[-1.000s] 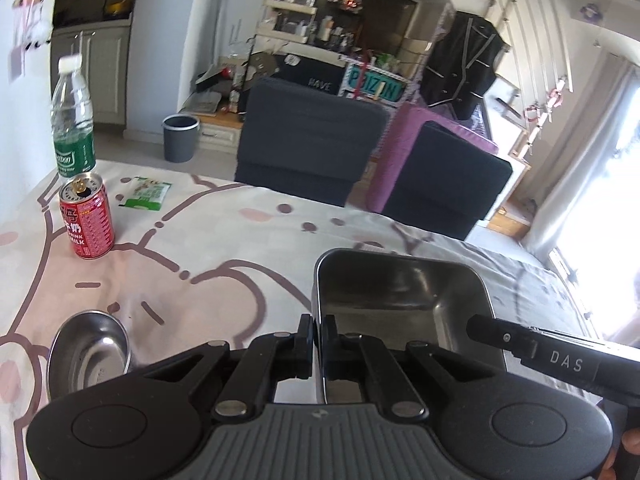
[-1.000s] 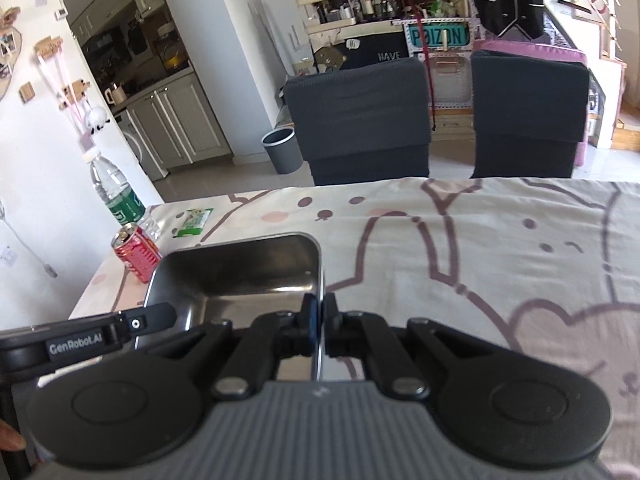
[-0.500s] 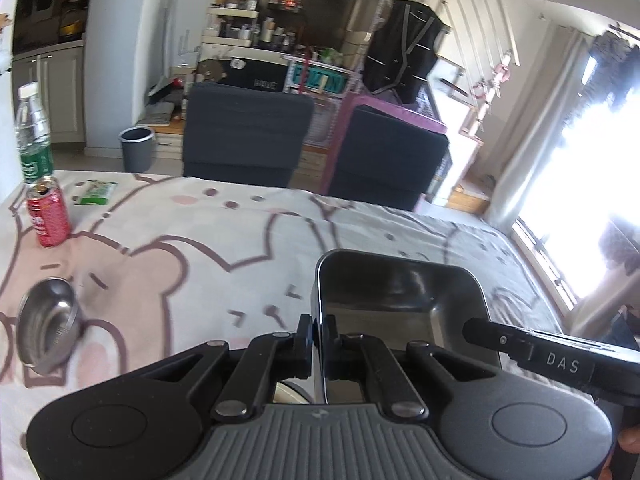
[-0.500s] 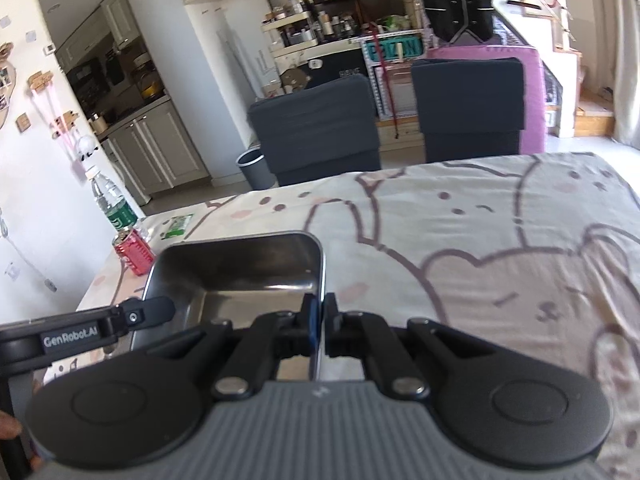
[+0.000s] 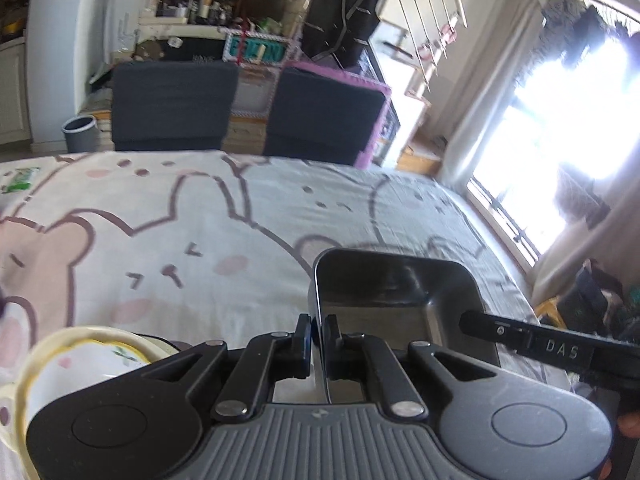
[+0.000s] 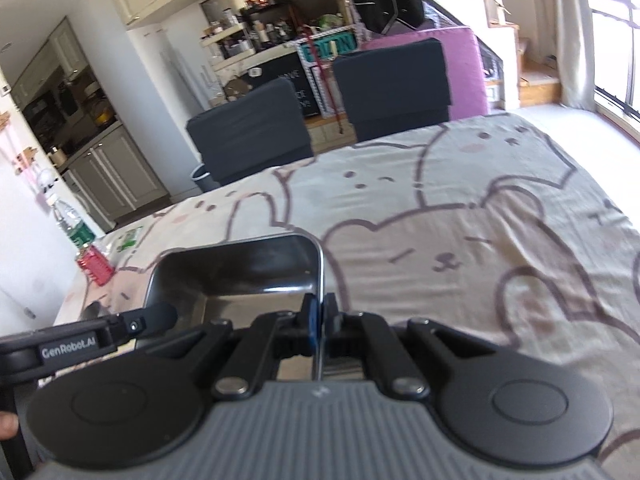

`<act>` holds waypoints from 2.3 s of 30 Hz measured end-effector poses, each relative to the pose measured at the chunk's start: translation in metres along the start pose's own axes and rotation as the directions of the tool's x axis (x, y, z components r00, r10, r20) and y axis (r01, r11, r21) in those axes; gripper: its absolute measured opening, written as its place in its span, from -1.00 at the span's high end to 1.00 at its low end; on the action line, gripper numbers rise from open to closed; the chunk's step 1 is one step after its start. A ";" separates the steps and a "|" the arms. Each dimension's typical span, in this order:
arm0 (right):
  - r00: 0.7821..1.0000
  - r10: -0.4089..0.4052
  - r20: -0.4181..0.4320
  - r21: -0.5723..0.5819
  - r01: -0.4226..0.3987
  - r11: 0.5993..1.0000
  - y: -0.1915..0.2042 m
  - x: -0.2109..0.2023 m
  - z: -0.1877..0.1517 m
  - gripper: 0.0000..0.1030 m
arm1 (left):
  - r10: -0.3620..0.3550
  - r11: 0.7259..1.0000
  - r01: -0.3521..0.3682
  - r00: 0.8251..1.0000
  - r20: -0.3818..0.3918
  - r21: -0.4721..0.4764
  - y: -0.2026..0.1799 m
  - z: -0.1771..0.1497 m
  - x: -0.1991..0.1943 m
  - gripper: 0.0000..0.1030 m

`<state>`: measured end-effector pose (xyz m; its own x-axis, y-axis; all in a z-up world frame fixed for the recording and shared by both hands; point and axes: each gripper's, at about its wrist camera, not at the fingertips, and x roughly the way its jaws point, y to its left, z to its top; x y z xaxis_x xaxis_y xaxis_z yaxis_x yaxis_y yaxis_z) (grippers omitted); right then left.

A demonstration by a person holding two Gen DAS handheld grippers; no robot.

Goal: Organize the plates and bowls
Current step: 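Lift the second tray and carry it toward the dish stack, then hold the second tray beside the dish stack and lower it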

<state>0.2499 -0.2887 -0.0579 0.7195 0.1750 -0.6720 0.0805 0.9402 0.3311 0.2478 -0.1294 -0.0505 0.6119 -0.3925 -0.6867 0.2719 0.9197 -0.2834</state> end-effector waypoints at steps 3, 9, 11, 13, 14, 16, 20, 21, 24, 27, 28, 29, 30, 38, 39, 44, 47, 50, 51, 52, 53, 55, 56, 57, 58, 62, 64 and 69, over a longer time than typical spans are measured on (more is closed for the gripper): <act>1.000 -0.018 -0.013 0.013 0.018 1.000 -0.009 0.000 -0.004 0.92 | -0.011 1.000 0.012 0.999 -0.039 0.014 -0.005 -0.004 0.014 0.88; 0.997 -0.054 -0.051 0.012 0.054 0.998 -0.018 0.007 -0.005 0.90 | -0.020 0.999 0.026 0.991 -0.130 0.042 -0.011 -0.014 0.041 0.88; 0.995 -0.077 -0.062 -0.005 0.077 0.997 -0.018 0.010 -0.007 0.89 | -0.022 0.998 0.030 0.988 -0.154 0.050 -0.013 -0.017 0.046 0.88; 0.992 -0.105 -0.071 -0.031 0.103 0.994 -0.019 0.010 -0.008 0.89 | -0.016 0.998 0.027 0.985 -0.173 0.059 -0.014 -0.020 0.053 0.88; 0.991 -0.113 -0.076 -0.037 0.111 0.993 -0.019 0.010 -0.010 0.89 | -0.014 0.998 0.026 0.983 -0.182 0.065 -0.015 -0.021 0.056 0.88; 0.988 -0.124 -0.086 -0.046 0.121 0.992 -0.019 0.011 -0.011 0.89 | -0.008 0.996 0.024 0.981 -0.196 0.081 -0.015 -0.022 0.060 0.88; 0.984 -0.143 -0.105 -0.073 0.136 0.988 -0.019 0.014 -0.012 0.89 | -0.008 0.995 0.029 0.973 -0.229 0.090 -0.015 -0.026 0.068 0.87; 0.983 -0.148 -0.109 -0.080 0.140 0.987 -0.019 0.014 -0.012 0.89 | -0.006 0.995 0.029 0.972 -0.235 0.097 -0.015 -0.027 0.069 0.87; 0.980 -0.161 -0.121 -0.095 0.150 0.984 -0.018 0.016 -0.012 0.89 | 0.004 0.992 0.028 0.968 -0.251 0.123 -0.018 -0.030 0.073 0.85; 0.976 -0.174 -0.130 -0.111 0.160 0.981 -0.017 0.018 -0.013 0.89 | 0.015 0.989 0.024 0.964 -0.264 0.143 -0.019 -0.032 0.078 0.84; 0.975 -0.179 -0.133 -0.118 0.164 0.979 -0.016 0.018 -0.013 0.89 | 0.018 0.989 0.023 0.963 -0.269 0.149 -0.020 -0.033 0.079 0.84; 0.973 -0.185 -0.136 -0.126 0.168 0.978 -0.014 0.019 -0.014 0.88 | 0.020 0.988 0.023 0.961 -0.275 0.153 -0.020 -0.034 0.081 0.83; 0.972 -0.189 -0.139 -0.133 0.171 0.976 -0.014 0.019 -0.014 0.88 | 0.022 0.988 0.022 0.960 -0.279 0.156 -0.020 -0.035 0.082 0.83; 0.957 -0.222 -0.185 -0.165 0.192 0.967 -0.017 0.032 -0.016 0.88 | 0.026 0.985 0.025 0.956 -0.293 0.170 -0.022 -0.037 0.088 0.81; 0.955 -0.228 -0.190 -0.170 0.197 0.966 -0.017 0.033 -0.017 0.88 | 0.025 0.985 0.026 0.956 -0.293 0.169 -0.022 -0.037 0.088 0.81; 0.944 -0.253 -0.214 -0.193 0.213 0.958 -0.018 0.043 -0.019 0.88 | 0.025 0.985 0.027 0.955 -0.294 0.169 -0.022 -0.037 0.089 0.81; 0.936 -0.268 -0.228 -0.210 0.221 0.952 -0.019 0.048 -0.020 0.88 | 0.031 0.985 0.021 0.955 -0.295 0.172 -0.022 -0.037 0.090 0.81; 0.928 -0.282 -0.245 -0.234 0.226 0.946 -0.017 0.052 -0.022 0.88 | 0.046 0.982 0.011 0.955 -0.294 0.191 -0.023 -0.038 0.090 0.81; 0.925 -0.285 -0.251 -0.241 0.225 0.944 -0.017 0.054 -0.023 0.88 | 0.048 0.980 0.011 0.955 -0.292 0.197 -0.024 -0.038 0.090 0.81; 0.922 -0.291 -0.257 -0.249 0.228 0.941 -0.017 0.055 -0.024 0.88 | 0.049 0.979 0.011 0.956 -0.291 0.202 -0.025 -0.038 0.090 0.81; 0.917 -0.301 -0.262 -0.258 0.234 0.937 -0.016 0.057 -0.025 0.88 | 0.050 0.979 0.011 0.956 -0.289 0.206 -0.026 -0.038 0.089 0.81; 0.909 -0.314 -0.274 -0.266 0.242 0.933 -0.018 0.060 -0.026 0.88 | 0.050 0.977 0.012 0.957 -0.285 0.211 -0.027 -0.038 0.089 0.80; 0.905 -0.319 -0.280 -0.268 0.245 0.932 -0.019 0.061 -0.026 0.88 | 0.050 0.977 0.011 0.957 -0.285 0.211 -0.027 -0.038 0.089 0.80; 0.903 -0.322 -0.284 -0.270 0.247 0.931 -0.019 0.062 -0.027 0.88 | 0.050 0.978 0.012 0.957 -0.285 0.210 -0.027 -0.038 0.089 0.80; 0.902 -0.325 -0.286 -0.272 0.249 0.930 -0.019 0.062 -0.027 0.88 | 0.047 0.978 0.013 0.957 -0.286 0.207 -0.026 -0.038 0.089 0.80; 0.898 -0.331 -0.291 -0.279 0.251 0.927 -0.020 0.065 -0.028 0.88 | 0.041 0.979 0.019 0.956 -0.290 0.201 -0.025 -0.037 0.089 0.80; 0.895 -0.331 -0.301 -0.276 0.250 0.928 -0.022 0.068 -0.028 0.89 | 0.042 0.979 0.019 0.956 -0.290 0.204 -0.025 -0.038 0.088 0.80; 0.893 -0.337 -0.298 -0.280 0.256 0.925 -0.026 0.075 -0.025 0.89 | 0.043 0.980 0.018 0.954 -0.298 0.199 -0.023 -0.038 0.088 0.74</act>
<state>0.2844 -0.2922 -0.1338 0.4097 -0.0732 -0.9093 0.0652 0.9966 -0.0508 0.2672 -0.1846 -0.1305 0.3736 -0.3311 -0.8665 0.4252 0.8913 -0.1572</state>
